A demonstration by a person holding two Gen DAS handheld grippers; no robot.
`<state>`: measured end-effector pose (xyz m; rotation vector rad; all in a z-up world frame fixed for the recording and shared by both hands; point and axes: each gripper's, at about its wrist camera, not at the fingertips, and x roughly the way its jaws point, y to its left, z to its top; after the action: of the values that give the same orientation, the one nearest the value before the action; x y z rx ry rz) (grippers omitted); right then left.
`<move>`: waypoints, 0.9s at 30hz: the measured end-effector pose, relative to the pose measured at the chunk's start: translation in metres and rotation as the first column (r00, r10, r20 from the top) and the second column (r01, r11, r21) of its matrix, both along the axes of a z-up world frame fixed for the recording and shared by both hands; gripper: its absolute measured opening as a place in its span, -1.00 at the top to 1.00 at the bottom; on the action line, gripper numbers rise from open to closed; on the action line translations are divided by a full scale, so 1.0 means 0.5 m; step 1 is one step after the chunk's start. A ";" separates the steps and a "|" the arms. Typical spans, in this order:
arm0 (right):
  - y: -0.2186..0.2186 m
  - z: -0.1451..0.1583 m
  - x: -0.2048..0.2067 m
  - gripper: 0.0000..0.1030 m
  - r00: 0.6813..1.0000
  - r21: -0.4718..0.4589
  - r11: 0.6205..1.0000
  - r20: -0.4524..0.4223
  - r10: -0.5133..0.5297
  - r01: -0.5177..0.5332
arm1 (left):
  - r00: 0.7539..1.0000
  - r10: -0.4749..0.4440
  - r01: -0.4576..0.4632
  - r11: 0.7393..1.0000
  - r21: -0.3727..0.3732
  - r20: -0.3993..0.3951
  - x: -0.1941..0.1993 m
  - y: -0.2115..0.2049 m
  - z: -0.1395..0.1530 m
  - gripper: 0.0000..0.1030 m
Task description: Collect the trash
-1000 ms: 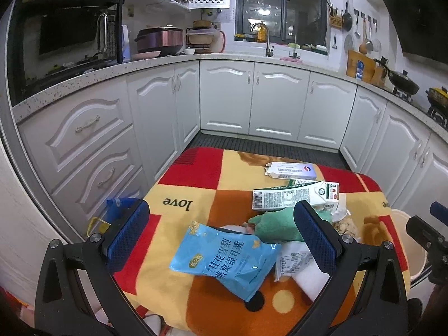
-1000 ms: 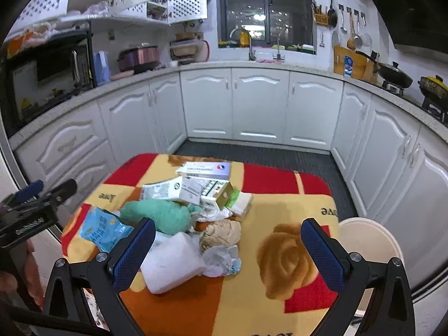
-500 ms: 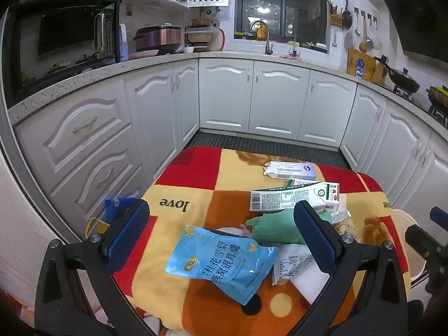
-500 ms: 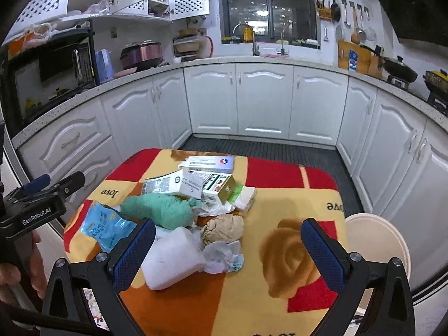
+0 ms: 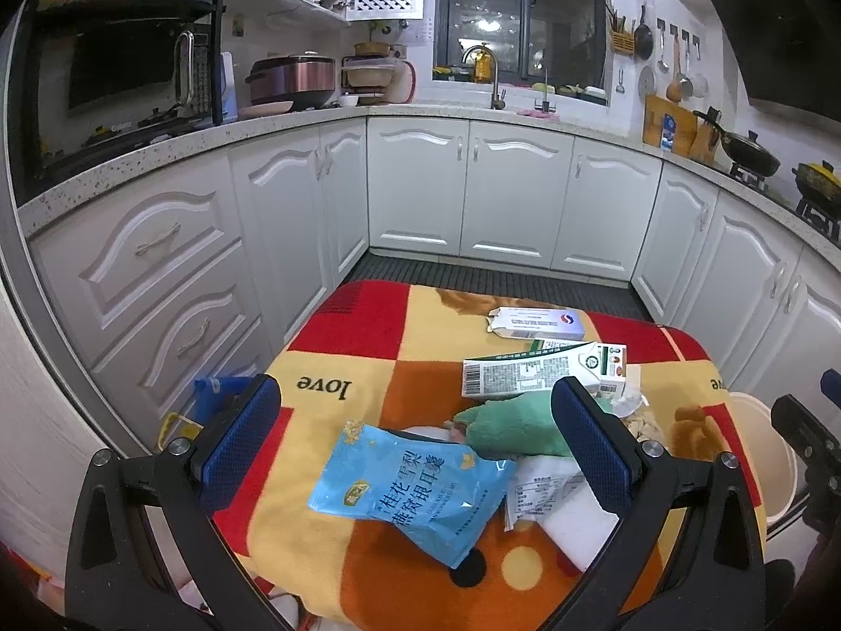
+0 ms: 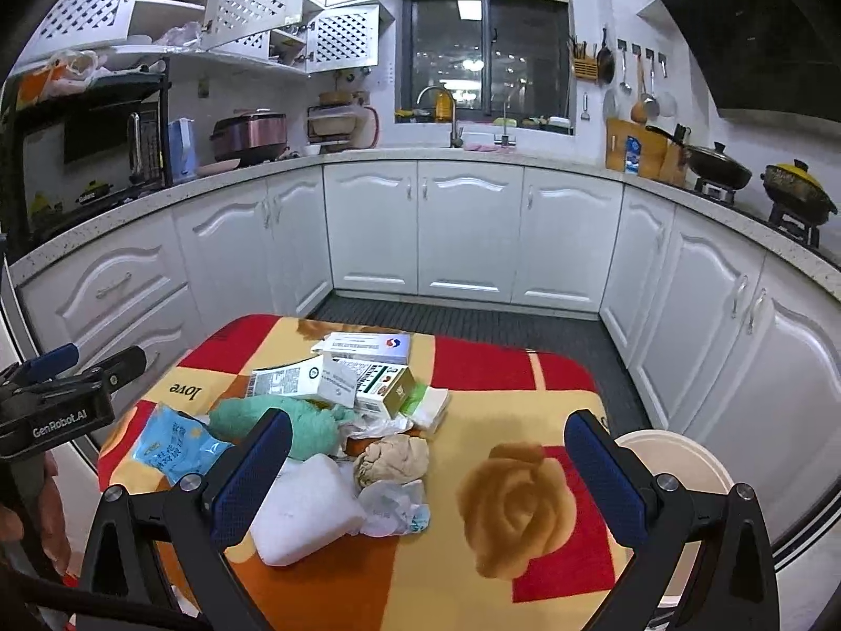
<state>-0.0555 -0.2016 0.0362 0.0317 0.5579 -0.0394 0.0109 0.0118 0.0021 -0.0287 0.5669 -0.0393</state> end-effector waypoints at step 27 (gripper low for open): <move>0.007 -0.073 0.019 -0.99 0.980 0.091 0.990 -0.162 0.119 -0.105 | 0.980 -0.087 0.083 0.996 -0.034 -0.181 -0.002 0.103 -0.077 -0.99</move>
<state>-0.0461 -0.1982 -0.0004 0.0772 0.7278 0.0915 0.0100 0.0633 -0.0362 -0.0342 0.7512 -0.1286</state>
